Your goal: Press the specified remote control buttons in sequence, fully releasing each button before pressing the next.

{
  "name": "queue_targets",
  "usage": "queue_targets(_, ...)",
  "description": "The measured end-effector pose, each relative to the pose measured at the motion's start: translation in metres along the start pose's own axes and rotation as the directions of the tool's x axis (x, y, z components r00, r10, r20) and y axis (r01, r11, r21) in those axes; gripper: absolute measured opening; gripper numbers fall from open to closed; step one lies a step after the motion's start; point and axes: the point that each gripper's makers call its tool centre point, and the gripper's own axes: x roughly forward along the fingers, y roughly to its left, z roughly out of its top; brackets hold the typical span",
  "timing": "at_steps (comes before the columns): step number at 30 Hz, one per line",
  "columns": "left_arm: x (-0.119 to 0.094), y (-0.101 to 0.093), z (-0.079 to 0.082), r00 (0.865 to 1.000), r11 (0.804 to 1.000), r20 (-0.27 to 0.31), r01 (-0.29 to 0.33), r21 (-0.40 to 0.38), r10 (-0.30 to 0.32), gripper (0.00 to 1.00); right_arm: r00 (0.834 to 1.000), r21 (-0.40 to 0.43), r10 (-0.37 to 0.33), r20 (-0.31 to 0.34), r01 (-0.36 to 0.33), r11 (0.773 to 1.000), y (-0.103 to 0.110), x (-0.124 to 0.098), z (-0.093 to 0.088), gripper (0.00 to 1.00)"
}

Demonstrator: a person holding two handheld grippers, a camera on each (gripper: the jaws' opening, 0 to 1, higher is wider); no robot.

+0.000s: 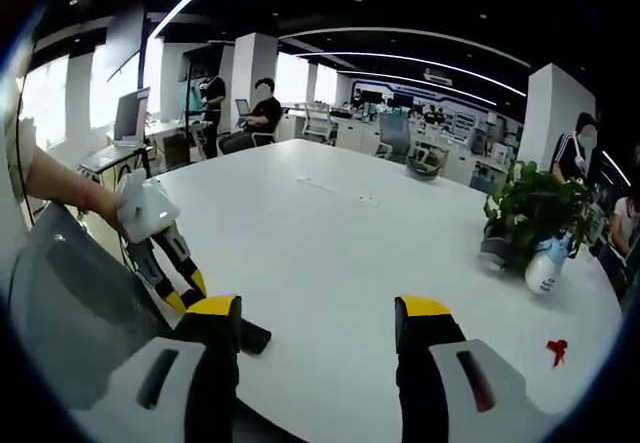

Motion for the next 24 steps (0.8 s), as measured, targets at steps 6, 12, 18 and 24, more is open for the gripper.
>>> queue_targets(6, 0.0, 0.0, 0.0, 1.0, 1.0, -0.005, 0.007, 0.004, -0.007, 0.24, 1.0, -0.001, 0.012, -0.006, -0.012, 1.0, 0.003, 0.001, -0.001, 0.64)
queue_targets(12, 0.001, -0.001, 0.001, 0.998, 1.0, -0.061, 0.006, 0.016, -0.005, 0.24, 1.0, 0.0, 0.02, -0.002, -0.02, 1.0, 0.004, 0.001, 0.0, 0.64)
queue_targets(18, 0.003, -0.001, 0.0, 0.992, 0.998, -0.129, -0.002, 0.065, 0.01, 0.24, 0.999, -0.005, 0.032, -0.009, -0.032, 0.999, 0.007, 0.001, -0.001, 0.64)
queue_targets(24, 0.002, -0.001, -0.002, 0.99, 0.997, -0.138, -0.016, 0.069, 0.026, 0.24, 0.998, -0.012, 0.05, -0.023, -0.05, 0.999, 0.01, 0.003, -0.004, 0.64)
